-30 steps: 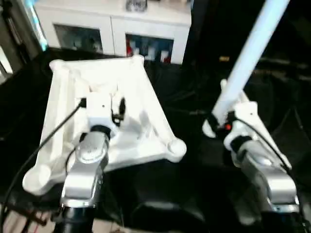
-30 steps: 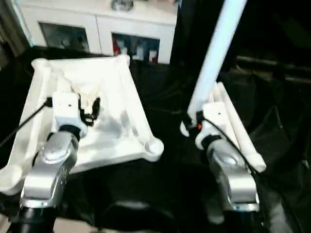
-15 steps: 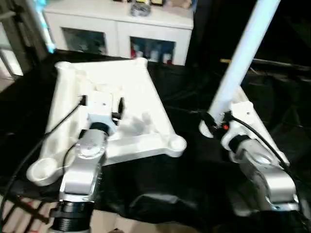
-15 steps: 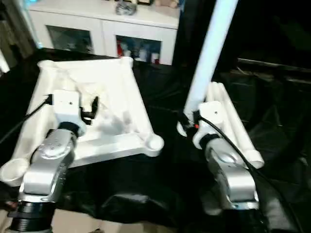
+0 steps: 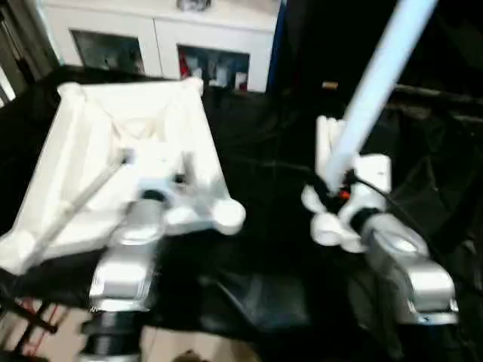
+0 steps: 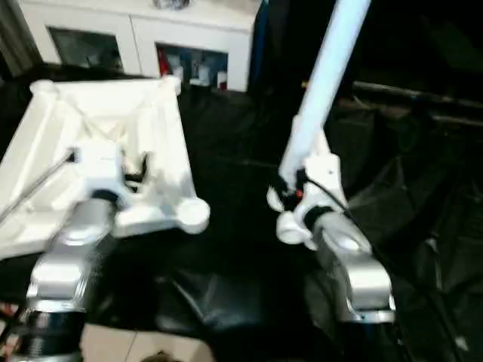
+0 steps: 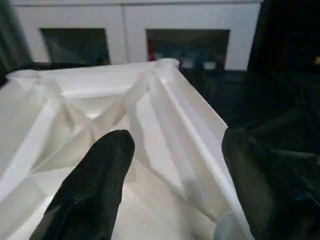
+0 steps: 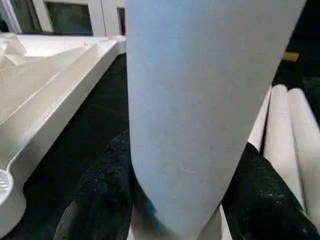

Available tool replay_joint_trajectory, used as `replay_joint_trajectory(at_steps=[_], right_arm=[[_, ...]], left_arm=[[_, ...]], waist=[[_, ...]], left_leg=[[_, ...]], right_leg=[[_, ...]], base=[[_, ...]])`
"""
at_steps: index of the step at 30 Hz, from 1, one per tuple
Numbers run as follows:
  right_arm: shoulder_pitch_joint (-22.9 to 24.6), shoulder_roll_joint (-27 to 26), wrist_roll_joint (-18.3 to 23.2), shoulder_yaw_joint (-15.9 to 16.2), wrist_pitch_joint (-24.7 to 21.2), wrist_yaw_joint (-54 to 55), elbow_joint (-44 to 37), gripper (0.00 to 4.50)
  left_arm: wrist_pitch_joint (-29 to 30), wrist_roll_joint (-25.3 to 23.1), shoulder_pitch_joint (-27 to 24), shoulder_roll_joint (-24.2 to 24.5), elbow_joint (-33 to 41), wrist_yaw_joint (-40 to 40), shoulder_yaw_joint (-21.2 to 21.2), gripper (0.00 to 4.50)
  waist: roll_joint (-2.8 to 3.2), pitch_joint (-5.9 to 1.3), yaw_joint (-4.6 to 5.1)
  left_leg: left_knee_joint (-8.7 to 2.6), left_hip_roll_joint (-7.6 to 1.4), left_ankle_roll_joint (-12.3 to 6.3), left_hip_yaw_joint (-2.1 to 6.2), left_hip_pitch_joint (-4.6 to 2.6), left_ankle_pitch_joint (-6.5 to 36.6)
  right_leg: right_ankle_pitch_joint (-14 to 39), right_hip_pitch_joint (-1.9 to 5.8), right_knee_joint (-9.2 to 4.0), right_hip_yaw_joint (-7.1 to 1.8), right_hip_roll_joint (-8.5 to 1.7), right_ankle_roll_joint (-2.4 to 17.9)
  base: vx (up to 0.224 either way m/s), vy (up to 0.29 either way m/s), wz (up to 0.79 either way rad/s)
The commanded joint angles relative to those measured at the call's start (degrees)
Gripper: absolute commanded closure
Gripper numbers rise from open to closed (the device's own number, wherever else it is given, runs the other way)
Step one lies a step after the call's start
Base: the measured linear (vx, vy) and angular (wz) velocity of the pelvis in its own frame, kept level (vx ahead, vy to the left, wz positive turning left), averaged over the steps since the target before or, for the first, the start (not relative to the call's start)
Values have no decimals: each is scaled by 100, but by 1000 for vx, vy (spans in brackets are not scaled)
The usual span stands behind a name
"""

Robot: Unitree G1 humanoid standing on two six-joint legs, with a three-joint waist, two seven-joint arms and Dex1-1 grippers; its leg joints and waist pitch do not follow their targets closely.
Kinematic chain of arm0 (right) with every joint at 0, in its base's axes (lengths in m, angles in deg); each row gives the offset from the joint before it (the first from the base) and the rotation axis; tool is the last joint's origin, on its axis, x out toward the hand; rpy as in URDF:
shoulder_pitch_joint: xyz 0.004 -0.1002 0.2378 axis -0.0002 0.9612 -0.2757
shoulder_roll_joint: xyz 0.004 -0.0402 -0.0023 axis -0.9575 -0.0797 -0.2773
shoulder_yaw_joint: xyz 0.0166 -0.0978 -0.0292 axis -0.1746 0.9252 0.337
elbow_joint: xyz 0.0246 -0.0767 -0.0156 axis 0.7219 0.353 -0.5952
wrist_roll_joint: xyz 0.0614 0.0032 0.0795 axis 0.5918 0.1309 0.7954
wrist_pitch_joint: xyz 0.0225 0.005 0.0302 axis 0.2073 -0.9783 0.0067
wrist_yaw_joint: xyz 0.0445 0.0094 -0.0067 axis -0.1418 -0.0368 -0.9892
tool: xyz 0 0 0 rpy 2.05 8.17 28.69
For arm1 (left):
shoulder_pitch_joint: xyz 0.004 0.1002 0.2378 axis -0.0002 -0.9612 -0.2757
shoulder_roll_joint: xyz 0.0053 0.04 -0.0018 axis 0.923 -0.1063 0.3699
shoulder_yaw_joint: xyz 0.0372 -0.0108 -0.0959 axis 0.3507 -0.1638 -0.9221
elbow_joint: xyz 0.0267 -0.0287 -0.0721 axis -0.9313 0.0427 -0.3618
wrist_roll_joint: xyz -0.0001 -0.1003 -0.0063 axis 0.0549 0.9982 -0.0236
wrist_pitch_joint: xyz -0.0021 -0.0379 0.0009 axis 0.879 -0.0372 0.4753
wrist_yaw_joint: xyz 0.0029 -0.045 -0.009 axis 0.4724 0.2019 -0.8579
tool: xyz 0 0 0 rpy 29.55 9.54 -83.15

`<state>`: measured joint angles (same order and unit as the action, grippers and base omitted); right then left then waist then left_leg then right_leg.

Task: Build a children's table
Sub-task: Insert table leg to table base

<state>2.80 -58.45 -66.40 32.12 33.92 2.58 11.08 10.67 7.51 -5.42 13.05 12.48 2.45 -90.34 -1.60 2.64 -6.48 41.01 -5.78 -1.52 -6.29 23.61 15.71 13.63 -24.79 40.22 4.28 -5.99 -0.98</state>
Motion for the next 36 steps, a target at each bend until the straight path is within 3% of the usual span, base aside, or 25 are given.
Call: replay_joint_trajectory(at_steps=[1,3,4,5,6,7,8,10,11,12,14,16,17,18,19,20,21,22,23,26,28,29,32,34,36], right_arm=[[-136,9,17,103,-8,-81,-12,259],[-144,-20,31,128,-8,-96,-5,259],[-156,-72,69,145,-9,-133,26,259],[-161,-89,57,189,-5,-179,39,259],[-157,-88,48,214,-18,-201,37,259],[-153,-84,38,230,-26,-212,33,259],[-149,-71,30,255,-43,-223,26,259],[-130,-51,33,277,-41,-255,15,259],[-112,-32,8,297,-31,-257,25,259],[-109,-29,3,300,-27,-257,31,259],[-87,-18,-22,312,2,-260,58,259],[-78,-27,-43,303,13,-276,67,259],[-72,-29,-49,300,20,-282,72,259],[-72,-29,-49,300,20,-282,72,259],[-61,-25,-51,296,27,-273,71,259],[-50,-28,-33,275,29,-249,65,259],[-36,-25,-28,264,39,-233,64,259],[-32,-27,-29,260,42,-228,67,259],[-13,-45,-40,243,52,-206,77,259],[6,-103,-60,208,56,-130,74,259],[14,-133,-68,187,53,-86,57,259],[21,-174,-76,152,64,-12,55,259],[27,-193,-81,127,73,43,57,259],[91,-238,-63,0,74,209,1,259],[116,-242,-65,-29,68,235,-21,259]], left_arm=[[61,20,-27,-33,148,67,93,119],[53,24,-21,-32,170,60,93,119],[61,28,-2,-24,175,50,84,119],[70,18,12,-10,175,46,80,119],[79,18,16,-4,175,52,76,119],[84,18,16,0,176,57,75,119],[91,23,20,4,181,71,66,119],[93,34,20,7,196,84,63,119],[85,24,17,11,191,90,66,119],[86,19,16,12,189,90,69,119],[74,-2,2,7,177,82,86,119],[66,-3,-8,7,178,77,96,119],[63,-7,-15,12,178,77,105,119],[63,-7,-15,12,178,77,105,119],[45,-23,-30,14,194,80,114,119],[18,-54,-41,33,210,100,134,119],[41,-63,-45,51,212,129,148,119],[45,-68,-45,58,210,134,154,119],[17,-78,-53,79,207,140,177,119],[-4,-67,-37,111,171,156,167,119],[16,-68,-22,132,147,161,158,119],[12,-80,2,158,102,175,158,119],[14,-89,14,170,85,197,166,119],[36,-78,61,200,51,278,239,119],[24,-78,74,210,32,294,265,119]], waist=[[-113,-234,-106],[60,-67,79],[186,-37,220],[499,-1,217],[376,51,171],[484,-32,79],[331,12,42],[-220,-15,-21],[-174,-31,-366],[-290,-15,-426],[-218,-137,-644],[274,-413,-607],[243,-384,-345],[276,-555,-217],[168,-559,-227],[82,-529,-262],[-4,-560,-242],[-244,-522,-248],[-471,-507,-229],[-361,-531,-350],[-308,-488,-309],[-258,-403,-316],[-38,-238,-297],[263,-144,170],[405,-151,167]], left_leg=[[-393,-372,-248,326,39,550],[-131,-438,408,246,-360,1459],[-152,-509,616,137,-861,1966],[-1546,-986,812,248,-218,4957],[-1693,-912,945,122,-110,5461],[-1714,-815,1015,-5,-363,5498],[-1800,-1109,799,41,-493,5601],[-916,-732,618,-127,-1003,3959],[160,-306,-10,-117,-513,583],[204,-230,-35,-43,-180,334],[-128,-200,-100,30,-79,-136],[-960,-589,-373,188,-684,-1194],[-1024,-870,-1008,557,-893,-1475],[-985,-1265,-1664,957,-1501,-1894],[-782,-1500,-2369,1044,-1627,-2640],[-647,-1163,-2571,666,-1182,-4915],[-532,-979,-2494,551,-1121,-5287],[-228,-242,-1726,80,-699,-4527],[-299,22,-1266,-57,-449,-3494],[-335,-101,-137,57,-16,-1051],[-221,-127,-42,105,-76,-463],[-71,-274,97,214,-152,230],[-286,-453,146,249,-372,566],[-1241,-426,-308,75,-641,2433],[-1715,-583,-483,-83,-506,3682]], right_leg=[[3242,642,-1070,-235,-1136,-252],[5620,790,-1700,542,-1279,61],[5568,462,-1753,594,-908,96],[2792,1229,-74,791,-13,188],[1504,1231,267,664,179,286],[884,1110,204,672,315,341],[1175,1070,392,293,103,270],[4345,697,-727,-346,-295,201],[6405,1105,-1514,-1100,-943,504],[5990,1367,-1393,-1063,-828,466],[3392,1542,-1188,-952,-494,855],[669,1115,-763,-271,157,791],[303,771,-330,-127,335,562],[628,251,30,-31,226,278],[853,-120,281,-165,40,-96],[-397,-350,278,-282,-20,-432],[-937,-385,102,-362,-41,-336],[-2467,-131,-491,-520,-88,-43],[-2774,164,-563,-618,-57,-279],[-4993,705,-491,-940,-537,667],[-4637,702,-732,-980,-766,979],[-1863,684,-1152,-1111,-1125,1480],[1416,505,-1485,-1012,-1069,1670],[2541,231,-940,-99,128,794],[504,264,165,439,257,394]], base=[[-123,-128,19],[-82,-91,39],[-118,-28,25],[0,0,0],[0,0,0],[0,0,0],[64,-99,7],[79,-124,8],[118,-110,-3],[118,-110,-3],[127,-64,16],[127,-30,28],[169,24,17],[169,24,17],[161,-19,4],[0,0,0],[0,0,0],[-172,36,1],[-132,-6,24],[-44,-44,14],[-36,-26,-2],[-109,96,0],[-136,176,1],[-169,258,2],[-165,238,15]])
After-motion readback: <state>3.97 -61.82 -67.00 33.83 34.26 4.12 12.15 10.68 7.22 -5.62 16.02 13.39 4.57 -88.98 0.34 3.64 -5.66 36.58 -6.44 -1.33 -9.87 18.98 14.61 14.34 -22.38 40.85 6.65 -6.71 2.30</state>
